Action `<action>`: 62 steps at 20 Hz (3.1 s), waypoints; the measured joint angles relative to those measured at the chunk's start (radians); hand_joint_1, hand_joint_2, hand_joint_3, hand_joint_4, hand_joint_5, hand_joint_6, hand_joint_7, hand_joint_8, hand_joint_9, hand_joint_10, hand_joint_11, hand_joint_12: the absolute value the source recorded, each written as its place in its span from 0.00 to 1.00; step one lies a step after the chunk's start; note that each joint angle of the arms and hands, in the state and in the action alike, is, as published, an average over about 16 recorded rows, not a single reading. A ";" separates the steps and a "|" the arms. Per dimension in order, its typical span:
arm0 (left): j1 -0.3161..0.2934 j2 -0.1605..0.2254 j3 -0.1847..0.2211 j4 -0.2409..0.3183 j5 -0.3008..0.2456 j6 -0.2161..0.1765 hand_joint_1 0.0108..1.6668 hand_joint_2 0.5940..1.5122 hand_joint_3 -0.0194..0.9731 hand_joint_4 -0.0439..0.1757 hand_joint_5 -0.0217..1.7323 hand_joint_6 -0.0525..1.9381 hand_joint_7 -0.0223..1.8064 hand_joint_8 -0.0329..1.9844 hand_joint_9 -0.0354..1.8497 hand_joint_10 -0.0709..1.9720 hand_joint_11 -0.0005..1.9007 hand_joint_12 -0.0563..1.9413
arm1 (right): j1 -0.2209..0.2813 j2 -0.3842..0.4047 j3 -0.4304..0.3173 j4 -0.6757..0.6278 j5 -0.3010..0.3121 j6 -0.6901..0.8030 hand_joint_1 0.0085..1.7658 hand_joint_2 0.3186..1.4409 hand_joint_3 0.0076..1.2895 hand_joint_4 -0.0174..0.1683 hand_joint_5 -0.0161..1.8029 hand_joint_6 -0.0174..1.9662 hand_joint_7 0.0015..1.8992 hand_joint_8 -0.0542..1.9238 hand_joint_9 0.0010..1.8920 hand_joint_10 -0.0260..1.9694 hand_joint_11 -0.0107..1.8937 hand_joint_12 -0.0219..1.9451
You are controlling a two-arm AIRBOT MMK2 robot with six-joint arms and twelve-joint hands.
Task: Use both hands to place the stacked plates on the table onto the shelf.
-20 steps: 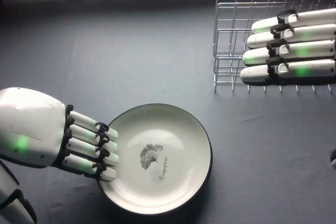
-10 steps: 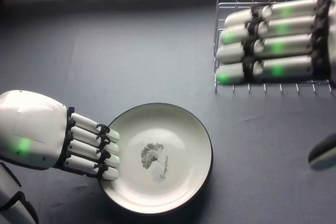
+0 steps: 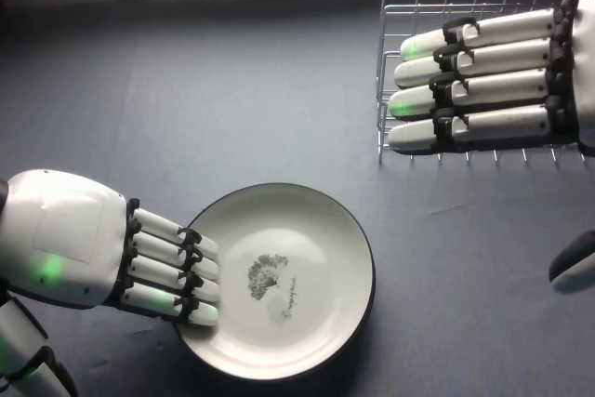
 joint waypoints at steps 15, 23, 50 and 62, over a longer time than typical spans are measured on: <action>0.021 -0.063 0.023 -0.031 0.015 0.012 0.00 0.56 0.03 0.17 0.01 0.02 0.01 0.01 0.02 0.03 0.01 0.02 | -0.093 -0.123 0.123 0.001 0.069 -0.003 0.07 0.56 0.01 0.12 0.05 0.02 0.02 0.03 0.01 0.02 0.02 0.04; -0.003 -0.133 0.018 -0.055 0.045 0.013 0.00 0.55 0.03 0.18 0.01 0.02 0.01 0.01 0.02 0.03 0.01 0.02 | -0.130 -0.176 0.160 0.003 0.070 -0.006 0.21 0.53 0.01 0.13 0.06 0.02 0.03 0.03 0.02 0.02 0.02 0.11; -0.048 -0.184 0.015 -0.048 0.071 0.001 0.00 0.56 0.03 0.19 0.01 0.02 0.01 0.00 0.02 0.03 0.01 0.02 | -0.174 -0.315 0.180 0.010 -0.046 -0.007 0.68 0.61 0.01 0.12 0.08 0.02 0.07 0.03 0.07 0.02 0.02 0.36; -0.052 -0.188 0.022 -0.045 0.073 -0.001 0.00 0.57 0.03 0.19 0.02 0.02 0.01 0.00 0.02 0.03 0.01 0.02 | -0.162 -0.365 0.212 0.025 -0.075 -0.008 0.69 0.64 0.01 0.11 0.28 0.04 0.27 0.04 0.28 0.03 0.12 0.57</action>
